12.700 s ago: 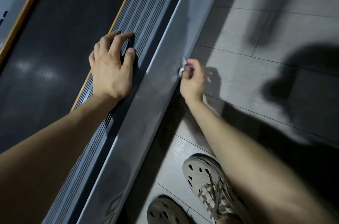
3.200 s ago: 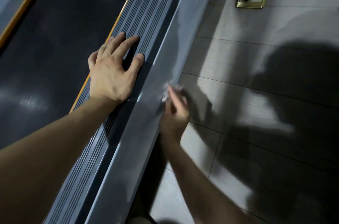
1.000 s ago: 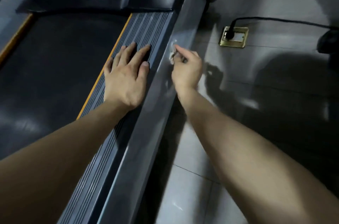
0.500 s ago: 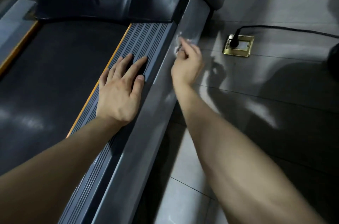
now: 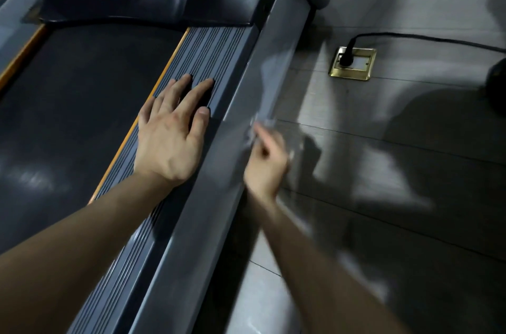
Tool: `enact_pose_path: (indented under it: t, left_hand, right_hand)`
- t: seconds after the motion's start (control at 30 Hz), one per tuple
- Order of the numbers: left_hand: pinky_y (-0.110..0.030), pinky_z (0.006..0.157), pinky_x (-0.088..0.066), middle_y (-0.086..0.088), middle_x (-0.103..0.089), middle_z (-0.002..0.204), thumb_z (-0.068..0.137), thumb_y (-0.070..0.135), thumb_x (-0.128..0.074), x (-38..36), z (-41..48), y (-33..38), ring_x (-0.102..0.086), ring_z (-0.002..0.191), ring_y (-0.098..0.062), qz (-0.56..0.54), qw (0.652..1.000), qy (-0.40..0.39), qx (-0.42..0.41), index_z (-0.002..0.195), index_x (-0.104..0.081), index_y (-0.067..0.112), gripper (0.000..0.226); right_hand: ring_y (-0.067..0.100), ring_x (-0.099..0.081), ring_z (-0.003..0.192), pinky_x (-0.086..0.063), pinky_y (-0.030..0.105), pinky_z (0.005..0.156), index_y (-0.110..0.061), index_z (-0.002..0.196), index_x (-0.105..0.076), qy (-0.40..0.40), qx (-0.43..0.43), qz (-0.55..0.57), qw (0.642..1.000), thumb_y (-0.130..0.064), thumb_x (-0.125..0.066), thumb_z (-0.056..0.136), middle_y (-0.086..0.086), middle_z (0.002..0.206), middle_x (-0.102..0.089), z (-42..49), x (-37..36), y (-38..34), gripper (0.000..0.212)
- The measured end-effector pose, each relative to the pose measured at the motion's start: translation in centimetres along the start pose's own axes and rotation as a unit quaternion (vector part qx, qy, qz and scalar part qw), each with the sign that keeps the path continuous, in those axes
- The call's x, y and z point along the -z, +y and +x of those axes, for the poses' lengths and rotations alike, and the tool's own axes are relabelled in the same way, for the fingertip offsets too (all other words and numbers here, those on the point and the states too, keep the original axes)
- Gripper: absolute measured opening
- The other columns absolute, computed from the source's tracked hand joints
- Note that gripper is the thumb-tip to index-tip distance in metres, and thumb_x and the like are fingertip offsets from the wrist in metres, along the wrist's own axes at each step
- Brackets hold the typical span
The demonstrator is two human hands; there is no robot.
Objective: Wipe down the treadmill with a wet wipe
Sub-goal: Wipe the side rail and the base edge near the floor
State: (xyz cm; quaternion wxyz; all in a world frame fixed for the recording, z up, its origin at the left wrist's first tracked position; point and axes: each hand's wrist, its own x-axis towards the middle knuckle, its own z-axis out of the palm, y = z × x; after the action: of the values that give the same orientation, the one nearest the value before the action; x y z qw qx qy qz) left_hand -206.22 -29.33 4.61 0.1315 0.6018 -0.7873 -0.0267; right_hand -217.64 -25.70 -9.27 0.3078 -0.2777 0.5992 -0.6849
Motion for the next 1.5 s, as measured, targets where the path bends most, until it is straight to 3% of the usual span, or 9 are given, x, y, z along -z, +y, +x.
enact_pose_path:
  t: [0.1, 0.2, 0.37, 0.5, 0.67, 0.83, 1.03, 1.27, 1.5]
  left_hand:
    - [-0.05, 0.13, -0.013, 0.009, -0.033, 0.171, 0.107, 0.049, -0.03, -0.1, 0.0, 0.0, -0.022, 0.161, -0.015, -0.004, 1.0, -0.003, -0.001, 0.161, -0.038, 0.047, 0.054]
    - [-0.05, 0.13, -0.013, 0.008, -0.033, 0.171, 0.108, 0.05, -0.029, -0.1, 0.0, 0.0, -0.022, 0.161, -0.015, -0.006, 1.0, -0.001, -0.001, 0.161, -0.038, 0.047, 0.054]
    - [-0.053, 0.129, -0.015, 0.007, -0.034, 0.171, 0.107, 0.048, -0.032, -0.1, 0.0, 0.1, -0.025, 0.16, -0.017, -0.004, 1.0, 0.003, 0.0, 0.16, -0.039, 0.047, 0.053]
    - [-0.051, 0.129, -0.014, 0.006, -0.035, 0.17, 0.108, 0.048, -0.032, 0.0, 0.1, 0.0, -0.025, 0.16, -0.018, -0.006, 1.0, 0.003, -0.003, 0.16, -0.039, 0.047, 0.052]
    - [-0.05, 0.13, -0.013, 0.004, -0.036, 0.17, 0.109, 0.046, -0.033, -0.1, 0.1, 0.1, -0.026, 0.16, -0.019, -0.007, 1.0, 0.004, -0.001, 0.159, -0.041, 0.047, 0.051]
    - [-0.055, 0.128, -0.015, 0.001, -0.035, 0.17, 0.109, 0.048, -0.03, -0.3, 0.2, 0.0, -0.024, 0.161, -0.021, 0.004, 1.0, -0.002, -0.003, 0.16, -0.039, 0.046, 0.052]
    - [-0.054, 0.129, -0.013, 0.0, -0.035, 0.171, 0.108, 0.051, -0.027, -0.2, 0.2, 0.0, -0.021, 0.162, -0.022, 0.008, 1.0, -0.008, 0.0, 0.16, -0.037, 0.046, 0.053]
    - [-0.055, 0.131, -0.01, -0.003, -0.031, 0.173, 0.108, 0.052, -0.022, -0.4, 0.1, 0.1, -0.018, 0.163, -0.025, 0.008, 1.0, -0.001, -0.007, 0.162, -0.033, 0.045, 0.056]
    - [-0.053, 0.133, -0.001, 0.0, -0.021, 0.177, 0.11, 0.051, -0.024, 0.1, -0.4, 0.4, -0.007, 0.165, -0.02, -0.012, 0.999, -0.033, 0.005, 0.164, -0.028, 0.046, 0.055]
  right_hand:
    - [0.016, -0.067, 0.104, -0.049, 0.01, 0.089, -0.012, 0.123, -0.08, 0.027, -0.01, -0.025, 0.999, 0.007, -0.065, 0.097, 0.008, 0.116, -0.074, 12.2, -2.9, -1.5, 0.035]
    - [0.011, -0.066, 0.108, -0.053, 0.016, 0.095, -0.02, 0.124, -0.08, 0.004, -0.002, -0.065, 0.998, 0.002, -0.064, 0.097, 0.001, 0.122, -0.073, 15.5, -3.4, -1.6, 0.038]
    - [0.011, -0.068, 0.117, -0.051, 0.026, 0.106, -0.029, 0.126, -0.075, 0.0, -0.05, -0.064, 0.997, -0.011, -0.061, 0.102, -0.004, 0.125, -0.073, -2.8, 0.7, 3.1, 0.032]
    - [-0.005, -0.067, 0.094, -0.048, 0.011, 0.082, -0.054, 0.107, -0.061, -0.056, -0.23, -0.101, 0.966, 0.015, -0.05, 0.089, -0.021, 0.103, -0.072, -20.0, 4.2, 5.4, 0.072]
    - [0.023, -0.066, 0.086, -0.05, 0.024, 0.078, -0.033, 0.098, -0.063, -0.046, -0.373, -0.077, 0.924, 0.015, -0.053, 0.094, -0.011, 0.086, -0.068, -14.7, 7.7, 7.5, 0.049]
    - [0.021, -0.063, 0.088, -0.062, 0.053, 0.086, -0.017, 0.106, -0.062, -0.009, -0.327, 0.013, 0.945, 0.015, -0.058, 0.092, 0.003, 0.094, -0.066, -4.0, 10.0, 4.2, 0.035]
    - [0.004, -0.063, 0.072, -0.05, 0.02, 0.064, -0.009, 0.095, -0.074, -0.055, -0.244, 0.005, 0.968, 0.022, -0.059, 0.087, 0.0, 0.086, -0.068, -1.3, 10.3, -0.1, 0.036]
    - [0.011, -0.075, 0.097, -0.057, 0.032, 0.093, -0.027, 0.089, -0.086, -0.075, -0.201, -0.098, 0.972, -0.024, -0.067, 0.087, -0.001, 0.103, -0.08, -0.2, 10.6, -1.6, 0.019]
    - [0.011, -0.071, 0.084, -0.057, 0.029, 0.082, -0.03, 0.111, -0.066, -0.073, -0.167, -0.165, 0.969, -0.01, -0.085, 0.079, -0.009, 0.09, -0.072, 2.2, 9.9, -5.8, 0.042]
